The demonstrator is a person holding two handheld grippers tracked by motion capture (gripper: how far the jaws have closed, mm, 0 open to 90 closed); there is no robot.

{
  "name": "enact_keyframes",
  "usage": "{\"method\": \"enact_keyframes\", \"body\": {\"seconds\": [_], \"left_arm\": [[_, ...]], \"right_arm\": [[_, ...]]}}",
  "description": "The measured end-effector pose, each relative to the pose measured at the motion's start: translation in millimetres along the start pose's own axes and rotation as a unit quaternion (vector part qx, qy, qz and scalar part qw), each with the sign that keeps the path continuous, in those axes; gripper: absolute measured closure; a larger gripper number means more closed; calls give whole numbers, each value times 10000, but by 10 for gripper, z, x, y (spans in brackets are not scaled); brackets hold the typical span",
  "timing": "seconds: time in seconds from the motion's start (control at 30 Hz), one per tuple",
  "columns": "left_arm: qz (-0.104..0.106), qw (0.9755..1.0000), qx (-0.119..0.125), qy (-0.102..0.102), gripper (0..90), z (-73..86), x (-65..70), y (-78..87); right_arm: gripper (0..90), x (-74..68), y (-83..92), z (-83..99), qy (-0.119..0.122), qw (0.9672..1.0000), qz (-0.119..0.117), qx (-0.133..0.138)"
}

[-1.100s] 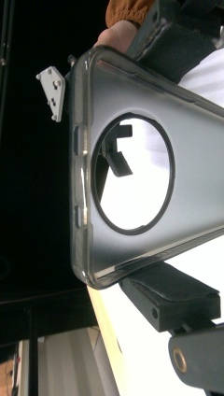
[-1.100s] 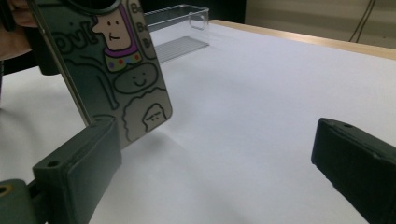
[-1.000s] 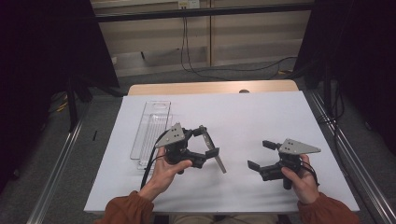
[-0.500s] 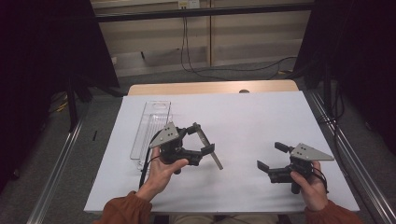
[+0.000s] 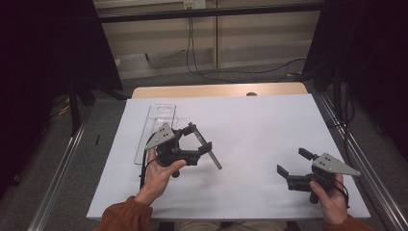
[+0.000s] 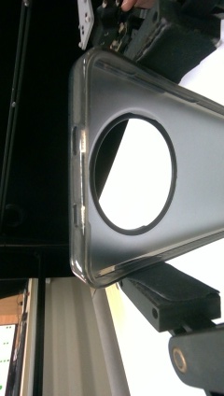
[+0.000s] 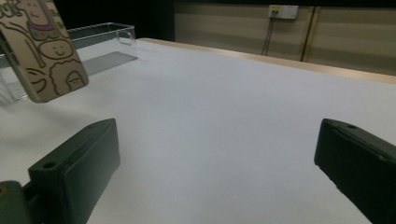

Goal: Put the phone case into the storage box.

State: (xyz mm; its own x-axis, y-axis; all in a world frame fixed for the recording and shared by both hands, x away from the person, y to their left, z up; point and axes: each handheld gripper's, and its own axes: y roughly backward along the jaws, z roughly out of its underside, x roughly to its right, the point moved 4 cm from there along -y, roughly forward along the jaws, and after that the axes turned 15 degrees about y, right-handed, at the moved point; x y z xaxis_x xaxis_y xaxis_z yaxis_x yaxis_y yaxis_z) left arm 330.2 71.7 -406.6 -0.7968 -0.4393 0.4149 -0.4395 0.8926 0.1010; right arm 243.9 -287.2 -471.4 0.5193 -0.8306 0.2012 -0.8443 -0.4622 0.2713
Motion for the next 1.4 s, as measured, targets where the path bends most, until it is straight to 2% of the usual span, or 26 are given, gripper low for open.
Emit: {"method": "enact_keyframes", "body": {"seconds": [0.2, 0.3, 0.37, 0.43, 0.47, 0.5, 0.57, 0.6, 0.63, 0.7, 0.73, 0.77, 0.83, 0.87, 0.97, 1.2, 1.27, 1.4], "left_arm": [[-82, 9999, 68, 71, 122, -55, -42, 63], [-190, 9998, 79, -7, 123, -79, -67, 90], [-214, 9997, 131, 61, 123, -104, -85, 106], [-263, 9993, 227, 102, 122, -129, -96, 116], [-256, 9996, 133, 44, 122, -140, -114, 144], [-366, 9990, 244, 60, 122, -156, -124, 149], [-404, 9986, 328, 123, 123, -179, -144, 168], [-472, 9983, 323, 112, 123, -190, -157, 186], [-450, 9985, 294, 73, 122, -199, -175, 199], [-520, 9981, 319, 72, 122, -220, -199, 223], [-550, 9976, 400, 133, 122, -232, -203, 228], [-566, 9976, 386, 85, 122, -246, -218, 244], [-598, 9973, 425, 89, 122, -266, -230, 267], [-716, 9965, 421, 104, 122, -275, -240, 284], [-742, 9962, 447, 85, 122, -308, -273, 318], [-957, 9941, 514, 18, 122, -399, -332, 426], [-953, 9941, 524, -35, 122, -421, -353, 447], [-1048, 9929, 565, -3, 122, -455, -380, 486]], "right_arm": [[0, 35, 101, 62, -124, 9996, 252, -18], [0, 43, 117, 73, -196, 9995, 231, -25], [0, 44, 114, 66, -274, 9993, 239, 0], [1, 45, 112, 73, -184, 9995, 236, -11], [0, 40, 106, 77, -189, 9996, 210, 7], [0, 38, 100, 80, -202, 9996, 221, 4], [0, 37, 89, 90, -194, 9996, 195, 12], [1, 41, 81, 92, -187, 9995, 234, 7], [0, 43, 82, 96, -201, 9995, 256, -17], [0, 47, 80, 100, -229, 9995, 231, 5], [0, 47, 80, 103, -228, 9995, 226, 11], [0, 48, 78, 107, -236, 9994, 235, 7], [0, 45, 73, 110, -220, 9995, 240, -6], [0, 40, 71, 109, -204, 9995, 230, 7], [0, 41, 73, 109, -125, 9997, 228, 6], [0, 34, 69, 105, -156, 9996, 214, 41], [0, 34, 65, 108, -158, 9997, 201, 48], [0, 38, 63, 107, -229, 9994, 234, 52]]}}
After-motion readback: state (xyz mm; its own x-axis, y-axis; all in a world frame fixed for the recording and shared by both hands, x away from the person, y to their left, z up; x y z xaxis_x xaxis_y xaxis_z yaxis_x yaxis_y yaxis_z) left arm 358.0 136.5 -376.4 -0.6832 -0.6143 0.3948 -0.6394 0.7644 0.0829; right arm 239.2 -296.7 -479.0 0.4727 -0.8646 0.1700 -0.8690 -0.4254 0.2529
